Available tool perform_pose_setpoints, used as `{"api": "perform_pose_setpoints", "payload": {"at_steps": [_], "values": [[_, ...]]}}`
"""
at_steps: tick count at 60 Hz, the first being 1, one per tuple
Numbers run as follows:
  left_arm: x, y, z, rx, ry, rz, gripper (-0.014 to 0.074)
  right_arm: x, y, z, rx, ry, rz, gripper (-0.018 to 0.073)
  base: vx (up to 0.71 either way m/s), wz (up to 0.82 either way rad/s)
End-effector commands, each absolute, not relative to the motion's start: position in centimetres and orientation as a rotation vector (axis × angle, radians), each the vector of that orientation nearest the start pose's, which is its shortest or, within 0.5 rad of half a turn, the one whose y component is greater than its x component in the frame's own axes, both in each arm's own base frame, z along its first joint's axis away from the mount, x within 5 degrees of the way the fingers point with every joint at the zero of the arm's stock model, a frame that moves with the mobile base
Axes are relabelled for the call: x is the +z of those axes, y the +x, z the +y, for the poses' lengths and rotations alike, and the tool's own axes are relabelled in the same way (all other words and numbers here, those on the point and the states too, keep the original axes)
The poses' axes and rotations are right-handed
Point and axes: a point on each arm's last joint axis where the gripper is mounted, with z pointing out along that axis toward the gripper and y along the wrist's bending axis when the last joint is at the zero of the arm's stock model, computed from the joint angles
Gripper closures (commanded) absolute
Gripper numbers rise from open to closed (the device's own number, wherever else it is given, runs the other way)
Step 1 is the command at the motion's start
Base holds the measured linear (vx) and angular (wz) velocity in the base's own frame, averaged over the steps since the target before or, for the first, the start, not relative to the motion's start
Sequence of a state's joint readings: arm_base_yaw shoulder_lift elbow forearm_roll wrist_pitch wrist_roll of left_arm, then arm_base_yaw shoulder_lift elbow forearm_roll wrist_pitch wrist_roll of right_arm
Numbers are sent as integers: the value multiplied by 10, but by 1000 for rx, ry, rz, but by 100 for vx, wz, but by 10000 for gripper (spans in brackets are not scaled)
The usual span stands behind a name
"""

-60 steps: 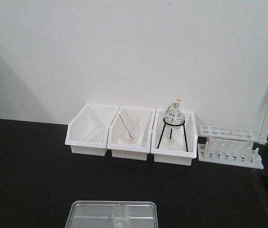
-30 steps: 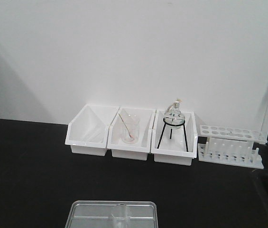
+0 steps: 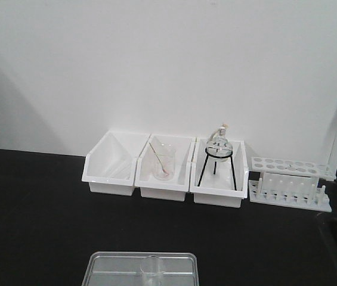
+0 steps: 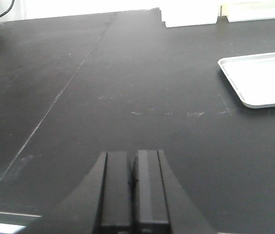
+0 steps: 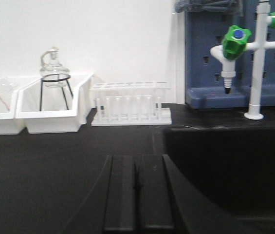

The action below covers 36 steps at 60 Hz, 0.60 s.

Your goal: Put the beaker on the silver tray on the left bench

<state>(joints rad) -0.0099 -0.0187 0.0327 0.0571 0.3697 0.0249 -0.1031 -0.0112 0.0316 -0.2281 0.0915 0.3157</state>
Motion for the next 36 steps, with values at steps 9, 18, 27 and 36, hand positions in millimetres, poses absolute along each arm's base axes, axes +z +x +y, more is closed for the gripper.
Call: {"api": "perform_pose_setpoints", "payload": {"at_steps": [9,18,27,36], "values": [[170,54,1,57,70,1802,595,200,56,-4,12,110,1510,575,0,0],[170,54,1,57,70,1802,595,200,56,-4,12,110,1510,573,0,0],[170,54,1,57,70,1802,595,200,56,-4,28,125,1509,573,0,0],[170,54,1,57,70,1802,595,200,56,-4,113,202,1503,573,0,0]]}}
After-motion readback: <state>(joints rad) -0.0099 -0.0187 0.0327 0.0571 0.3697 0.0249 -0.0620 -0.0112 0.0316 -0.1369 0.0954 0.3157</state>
